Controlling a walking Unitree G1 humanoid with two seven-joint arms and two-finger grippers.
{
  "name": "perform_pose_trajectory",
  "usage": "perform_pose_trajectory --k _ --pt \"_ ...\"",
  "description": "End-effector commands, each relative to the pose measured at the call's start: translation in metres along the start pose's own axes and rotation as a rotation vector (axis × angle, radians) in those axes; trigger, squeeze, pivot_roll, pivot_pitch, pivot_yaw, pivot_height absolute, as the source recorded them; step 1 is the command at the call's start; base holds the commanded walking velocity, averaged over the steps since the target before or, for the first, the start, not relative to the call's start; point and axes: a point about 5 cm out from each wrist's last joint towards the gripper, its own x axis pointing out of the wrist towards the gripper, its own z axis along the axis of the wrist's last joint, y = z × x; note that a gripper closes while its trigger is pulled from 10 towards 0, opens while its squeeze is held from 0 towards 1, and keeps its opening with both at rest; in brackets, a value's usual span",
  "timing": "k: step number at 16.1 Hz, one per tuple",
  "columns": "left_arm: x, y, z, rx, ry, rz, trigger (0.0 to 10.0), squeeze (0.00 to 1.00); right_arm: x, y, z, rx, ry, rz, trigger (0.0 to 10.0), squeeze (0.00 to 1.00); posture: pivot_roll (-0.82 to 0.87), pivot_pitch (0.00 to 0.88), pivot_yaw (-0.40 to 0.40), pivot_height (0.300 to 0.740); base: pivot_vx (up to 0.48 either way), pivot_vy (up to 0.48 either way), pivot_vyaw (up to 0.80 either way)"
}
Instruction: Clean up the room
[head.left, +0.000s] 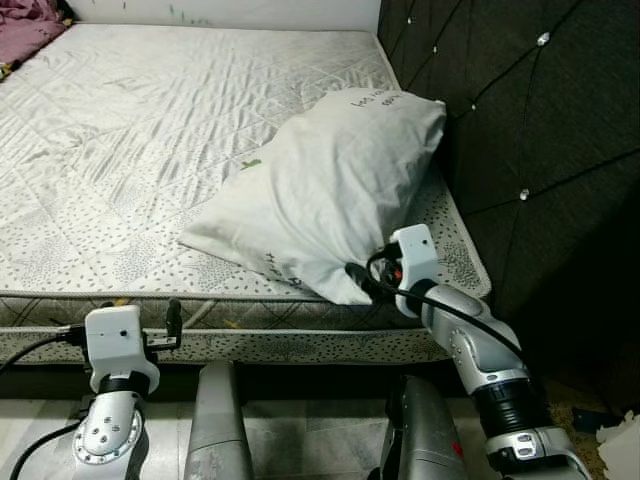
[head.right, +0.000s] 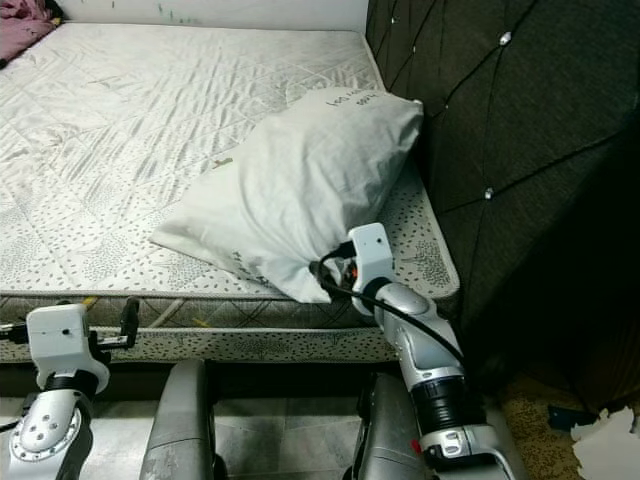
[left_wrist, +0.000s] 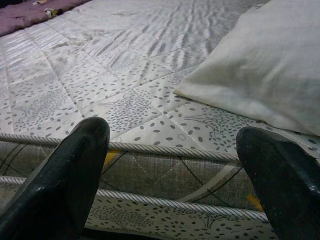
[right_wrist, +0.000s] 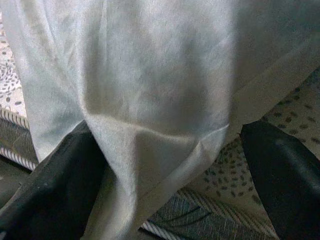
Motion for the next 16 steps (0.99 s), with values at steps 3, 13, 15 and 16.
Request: perform_pose_trajectory --k 3,13,15,16 --pt "0.002 -0.002 0.002 0.006 0.002 -0.002 10.0 0.00 -0.003 0.020 -0.016 0.022 0.066 0.071 10.0 0.00 0.13 0.000 -0.028 0.518 0.000 0.000 0.00" --pt "0.006 -0.003 0.003 0.014 0.002 -0.008 10.0 0.00 0.026 0.042 0.021 0.112 -0.074 0.070 9.5 0.00 0.15 0.000 -0.025 0.518 0.000 0.000 0.00" --pt "0.007 -0.003 0.003 0.014 0.001 -0.007 10.0 0.00 0.030 0.045 0.023 0.137 -0.096 0.058 0.0 0.00 0.15 0.000 -0.027 0.518 0.000 0.000 0.00" --pt "0.007 -0.003 0.003 0.014 0.002 -0.007 10.0 0.00 0.031 0.045 0.023 0.145 -0.098 0.056 0.0 0.00 0.15 0.000 -0.027 0.518 0.000 0.000 0.00"
